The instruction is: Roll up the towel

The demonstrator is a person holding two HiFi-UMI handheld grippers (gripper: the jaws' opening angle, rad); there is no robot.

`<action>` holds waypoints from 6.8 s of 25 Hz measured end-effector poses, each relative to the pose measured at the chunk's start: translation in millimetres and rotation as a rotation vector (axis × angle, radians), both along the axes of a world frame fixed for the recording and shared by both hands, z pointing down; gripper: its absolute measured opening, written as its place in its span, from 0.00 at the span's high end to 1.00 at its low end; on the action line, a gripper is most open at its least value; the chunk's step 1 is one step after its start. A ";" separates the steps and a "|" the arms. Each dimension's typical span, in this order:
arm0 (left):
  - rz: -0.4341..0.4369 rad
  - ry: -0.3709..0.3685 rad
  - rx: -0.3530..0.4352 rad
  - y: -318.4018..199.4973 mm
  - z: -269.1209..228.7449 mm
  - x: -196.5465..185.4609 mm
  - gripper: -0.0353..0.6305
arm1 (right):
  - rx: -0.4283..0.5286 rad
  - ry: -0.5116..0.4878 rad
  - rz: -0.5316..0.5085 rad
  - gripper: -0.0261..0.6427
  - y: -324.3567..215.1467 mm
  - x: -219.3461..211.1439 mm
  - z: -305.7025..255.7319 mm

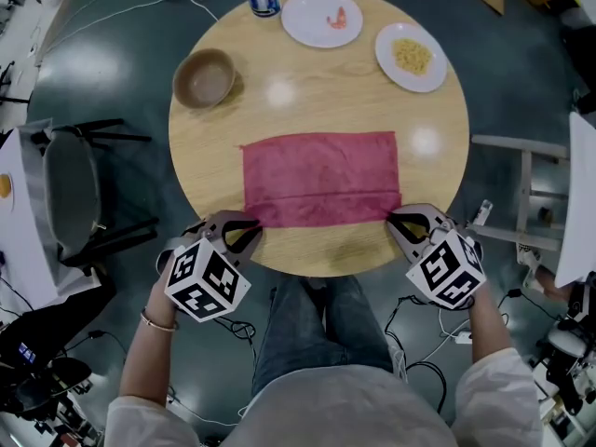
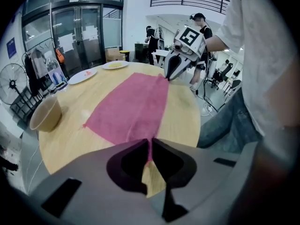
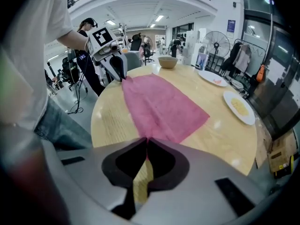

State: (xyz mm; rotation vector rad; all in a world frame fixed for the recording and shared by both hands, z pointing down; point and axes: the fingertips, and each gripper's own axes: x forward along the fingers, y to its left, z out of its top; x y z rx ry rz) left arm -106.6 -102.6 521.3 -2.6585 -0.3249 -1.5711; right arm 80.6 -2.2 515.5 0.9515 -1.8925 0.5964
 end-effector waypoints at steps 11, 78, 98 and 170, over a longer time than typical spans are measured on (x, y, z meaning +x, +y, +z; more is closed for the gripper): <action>-0.018 -0.024 -0.072 6.9 -10.3 -5.4 0.91 | -0.050 -0.057 0.008 0.94 13.5 -4.6 -16.0; 0.002 0.020 0.049 -15.5 -6.6 16.1 0.79 | 0.000 0.037 -0.048 0.82 -17.1 11.7 -9.4; -0.022 -0.018 -0.007 -13.4 -0.6 8.1 0.93 | -0.035 0.068 -0.070 0.92 -9.8 5.5 2.7; -0.320 -0.034 -0.102 -94.3 -0.7 40.7 0.88 | -0.095 -0.063 0.123 0.82 -90.8 53.1 -1.2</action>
